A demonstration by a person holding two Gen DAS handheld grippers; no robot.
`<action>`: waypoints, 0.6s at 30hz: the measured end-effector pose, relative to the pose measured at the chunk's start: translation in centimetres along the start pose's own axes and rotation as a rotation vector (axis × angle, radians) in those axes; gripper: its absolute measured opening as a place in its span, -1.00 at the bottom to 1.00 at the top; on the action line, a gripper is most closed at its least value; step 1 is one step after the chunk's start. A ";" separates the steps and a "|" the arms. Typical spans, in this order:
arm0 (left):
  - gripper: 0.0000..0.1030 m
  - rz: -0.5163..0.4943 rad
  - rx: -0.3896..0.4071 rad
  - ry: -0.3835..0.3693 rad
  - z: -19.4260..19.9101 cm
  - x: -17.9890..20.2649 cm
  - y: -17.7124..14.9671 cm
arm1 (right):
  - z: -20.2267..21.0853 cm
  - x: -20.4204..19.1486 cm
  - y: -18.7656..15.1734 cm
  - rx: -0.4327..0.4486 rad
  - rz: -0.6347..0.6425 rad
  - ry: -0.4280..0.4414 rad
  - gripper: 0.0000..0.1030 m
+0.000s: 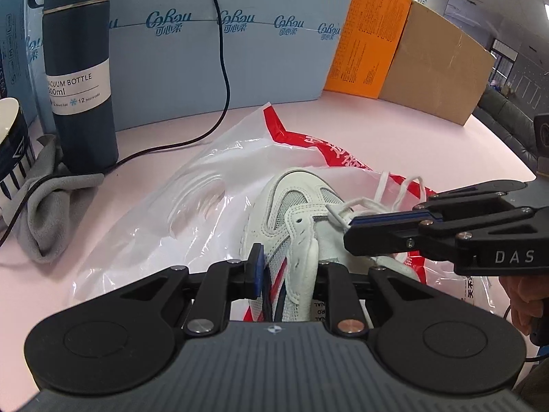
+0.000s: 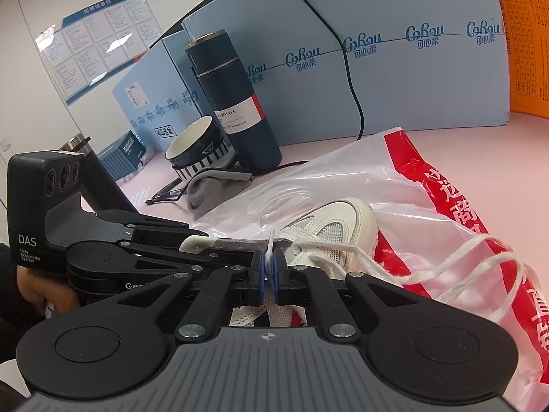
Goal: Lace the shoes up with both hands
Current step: 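Bring the lace tip to the eyelet beside the left tool with the right tool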
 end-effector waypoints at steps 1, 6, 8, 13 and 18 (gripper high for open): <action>-0.66 -0.035 0.001 0.009 0.0 0.3 0.0 | 0.0 0.0 0.0 -0.001 0.000 -0.001 -0.92; -0.49 -0.350 0.013 0.131 -0.1 3.3 -0.4 | 0.1 0.0 0.0 0.002 -0.006 -0.005 -0.92; -0.49 -0.450 0.017 0.154 -0.1 4.2 -0.6 | 0.1 -0.1 0.0 0.002 -0.006 -0.007 -0.91; -0.67 -0.496 0.021 0.118 0.2 4.2 -0.3 | 0.3 -0.1 0.0 0.002 0.002 -0.010 -0.91; -0.72 -0.222 0.015 -0.011 0.1 1.5 0.6 | 0.1 0.0 -0.2 -0.001 -0.004 -0.011 -0.92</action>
Point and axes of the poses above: each gripper's, at about its wrist camera, not at the fingertips, and z roughly against the way its jaws point, x to its right, y to its top, the point moved 1 cm from there along -z, roughly the way its jaws point, and after that the axes turned 3 degrees about z, right-handed, at the moved point
